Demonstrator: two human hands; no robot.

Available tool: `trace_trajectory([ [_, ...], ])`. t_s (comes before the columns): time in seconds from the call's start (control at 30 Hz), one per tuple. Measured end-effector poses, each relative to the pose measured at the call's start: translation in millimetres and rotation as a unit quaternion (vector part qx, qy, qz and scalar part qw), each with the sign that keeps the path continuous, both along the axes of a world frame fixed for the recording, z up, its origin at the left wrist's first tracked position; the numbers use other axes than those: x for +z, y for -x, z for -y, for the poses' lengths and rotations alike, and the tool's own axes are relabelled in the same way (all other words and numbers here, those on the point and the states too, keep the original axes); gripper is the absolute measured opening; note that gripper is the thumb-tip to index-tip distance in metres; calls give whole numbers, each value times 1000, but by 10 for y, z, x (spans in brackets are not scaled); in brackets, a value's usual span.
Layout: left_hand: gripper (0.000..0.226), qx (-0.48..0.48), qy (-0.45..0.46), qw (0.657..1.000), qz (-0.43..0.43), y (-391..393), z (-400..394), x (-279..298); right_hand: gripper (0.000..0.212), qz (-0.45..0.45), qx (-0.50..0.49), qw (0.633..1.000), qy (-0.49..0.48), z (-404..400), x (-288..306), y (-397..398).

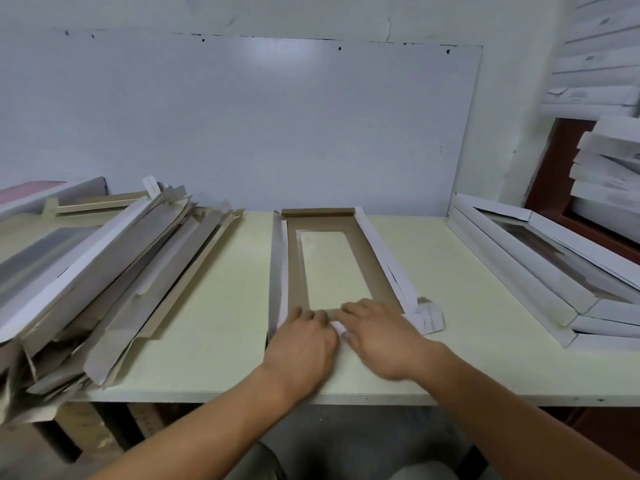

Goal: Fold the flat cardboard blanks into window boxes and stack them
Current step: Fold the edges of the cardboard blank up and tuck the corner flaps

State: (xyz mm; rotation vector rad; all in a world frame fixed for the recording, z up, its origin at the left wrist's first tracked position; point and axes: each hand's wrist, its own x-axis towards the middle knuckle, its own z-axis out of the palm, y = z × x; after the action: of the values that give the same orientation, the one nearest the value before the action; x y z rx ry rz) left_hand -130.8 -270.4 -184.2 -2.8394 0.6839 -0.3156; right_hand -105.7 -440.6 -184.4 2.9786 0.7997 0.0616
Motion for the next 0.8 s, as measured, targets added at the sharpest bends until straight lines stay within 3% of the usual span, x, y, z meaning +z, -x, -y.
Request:
trace_trajectory([
  [0.13, 65, -1, -24, 1000, -10, 109, -202, -72, 67, -137, -17, 989, -44, 6, -196, -2],
  [0.23, 90, 13, -58, 998, -22, 205, -424, 1, 77, -155, -60, 985, -48, 242, -206, -20],
  [0.33, 94, 28, -64, 997, -29, 258, -583, 60, 84, -140, -95, 985, -20, 459, -204, 11],
  [0.43, 90, 9, 67, 992, -103, 288, -722, 39, 82, -124, -101, 987, -8, 408, -137, 31],
  [0.5, 94, -34, 238, 948, -210, 298, -857, 49, 71, -80, -97, 992, -21, 313, -45, 29],
  [0.6, 102, -82, 385, 890, -230, 262, -1102, 84, 56, -61, -94, 983, -144, 180, 160, -30],
  [0.7, 95, -79, 367, 894, -245, 193, -1333, 93, 56, -156, -101, 952, -242, 23, 315, -130],
  [0.8, 76, -86, 317, 915, -236, 97, -1428, 84, 50, -218, -98, 942, -237, -117, 385, -241],
])
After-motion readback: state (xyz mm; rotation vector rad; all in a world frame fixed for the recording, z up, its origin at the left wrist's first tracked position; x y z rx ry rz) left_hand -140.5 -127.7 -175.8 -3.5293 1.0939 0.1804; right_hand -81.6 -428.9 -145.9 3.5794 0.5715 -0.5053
